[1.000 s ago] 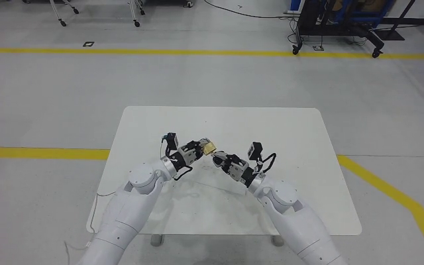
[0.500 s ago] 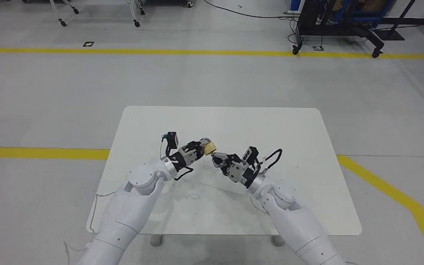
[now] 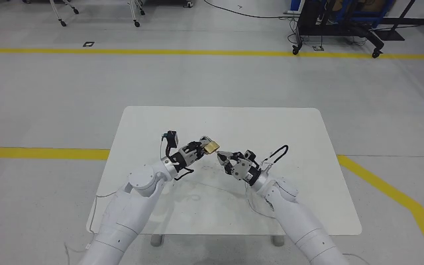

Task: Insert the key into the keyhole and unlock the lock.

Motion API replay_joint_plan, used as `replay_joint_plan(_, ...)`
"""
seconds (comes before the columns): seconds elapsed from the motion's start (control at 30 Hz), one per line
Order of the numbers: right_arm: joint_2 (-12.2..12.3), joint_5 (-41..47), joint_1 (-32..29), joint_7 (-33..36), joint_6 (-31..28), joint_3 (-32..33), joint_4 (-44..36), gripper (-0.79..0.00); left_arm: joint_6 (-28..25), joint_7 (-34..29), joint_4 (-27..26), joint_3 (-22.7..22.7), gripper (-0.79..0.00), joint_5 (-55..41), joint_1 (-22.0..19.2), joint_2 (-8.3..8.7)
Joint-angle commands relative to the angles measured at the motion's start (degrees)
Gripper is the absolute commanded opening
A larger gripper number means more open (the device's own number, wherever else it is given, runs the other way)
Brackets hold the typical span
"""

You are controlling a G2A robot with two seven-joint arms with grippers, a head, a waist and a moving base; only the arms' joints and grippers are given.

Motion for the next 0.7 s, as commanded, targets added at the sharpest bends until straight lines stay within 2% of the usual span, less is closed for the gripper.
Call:
replay_joint_plan(0.0, 0.12, -2.44, -0.04, -0.63, -1.68, 0.02, -0.69, -0.486, -0.11, 0.08, -0.02, -0.13, -0.785, -0.04, 0.06, 0.01)
replay_joint_plan(0.03, 0.27, -4.82, -0.11, -1.13, -2.97, 0.00, -1.25, -0.336, -0.07, 0.17, -0.03, -0.22, -0.785, -0.12, 0.11, 0.02)
replay_joint_plan(0.07, 0.46, -7.88, -0.26, -2.56, -4.51, 0.09, -1.86, -0.111, -0.07, 0.20, -0.07, -0.29, -0.785, -0.16, 0.14, 0.03)
replay_joint_plan(0.1, 0.63, -10.74, -0.60, -4.03, -6.04, 0.17, -2.80, 0.000, -0.02, 0.27, -0.07, -0.37, -0.785, -0.24, 0.19, 0.04)
replay_joint_plan(0.27, 1.68, -20.16, -3.49, -7.04, -11.68, 2.44, -8.47, 0.000, 0.21, 0.34, -0.18, -0.50, -0.785, -0.21, 0.34, 0.06)
replay_joint_plan(0.43, 3.43, -33.94, -8.74, -12.85, -19.39, 8.65, -16.02, 0.000, 1.87, 0.54, -0.08, 0.01, -0.785, 2.48, 0.07, 0.18)
replay_joint_plan(0.57, 4.59, -44.98, -14.44, -20.06, -22.14, 14.44, -23.89, 0.000, 8.32, 2.51, 0.52, 2.02, -0.785, 8.88, -0.66, 0.27)
replay_joint_plan(0.67, 4.59, -44.98, -14.44, -20.06, -22.14, 14.44, -23.89, 0.000, 12.45, 3.88, 0.14, 4.16, -0.785, 14.88, -0.46, 0.36)
